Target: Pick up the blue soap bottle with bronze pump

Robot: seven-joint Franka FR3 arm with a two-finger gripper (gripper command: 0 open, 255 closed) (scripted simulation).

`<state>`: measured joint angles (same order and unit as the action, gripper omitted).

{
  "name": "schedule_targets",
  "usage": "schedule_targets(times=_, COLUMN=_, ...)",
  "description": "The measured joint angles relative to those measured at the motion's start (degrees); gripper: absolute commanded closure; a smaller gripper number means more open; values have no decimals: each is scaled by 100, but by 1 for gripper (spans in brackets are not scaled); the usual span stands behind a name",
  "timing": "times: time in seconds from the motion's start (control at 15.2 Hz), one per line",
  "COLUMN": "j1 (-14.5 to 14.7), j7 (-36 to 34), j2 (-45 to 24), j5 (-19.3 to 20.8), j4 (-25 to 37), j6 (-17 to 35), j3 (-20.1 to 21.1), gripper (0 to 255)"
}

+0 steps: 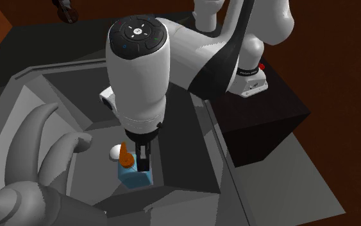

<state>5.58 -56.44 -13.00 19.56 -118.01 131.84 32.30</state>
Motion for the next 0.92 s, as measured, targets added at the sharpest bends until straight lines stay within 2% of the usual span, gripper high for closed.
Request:
schedule_targets(times=0.13, j1=211, j7=-350, j2=-408, j5=381, j4=399, j6=-92, j3=-100, gripper=0)
schedule_targets(times=0.26, j1=337, j7=-547, j2=-649, j5=596, j4=549, j6=-60, j3=-177, gripper=0)
schedule_targets(times=0.66, j1=455, j7=-797, j2=-966, j5=897, j4=514, j6=224, j3=-319, gripper=0)
schedule_targets(times=0.73, j1=464, j7=-812, j2=-993, j5=918, j4=519, j6=243, j3=-330, gripper=255)
schedule_targets(times=0.92, j1=477, j7=-828, j2=-1008, j5=939, j4=533, j6=263, j3=-334, gripper=255)
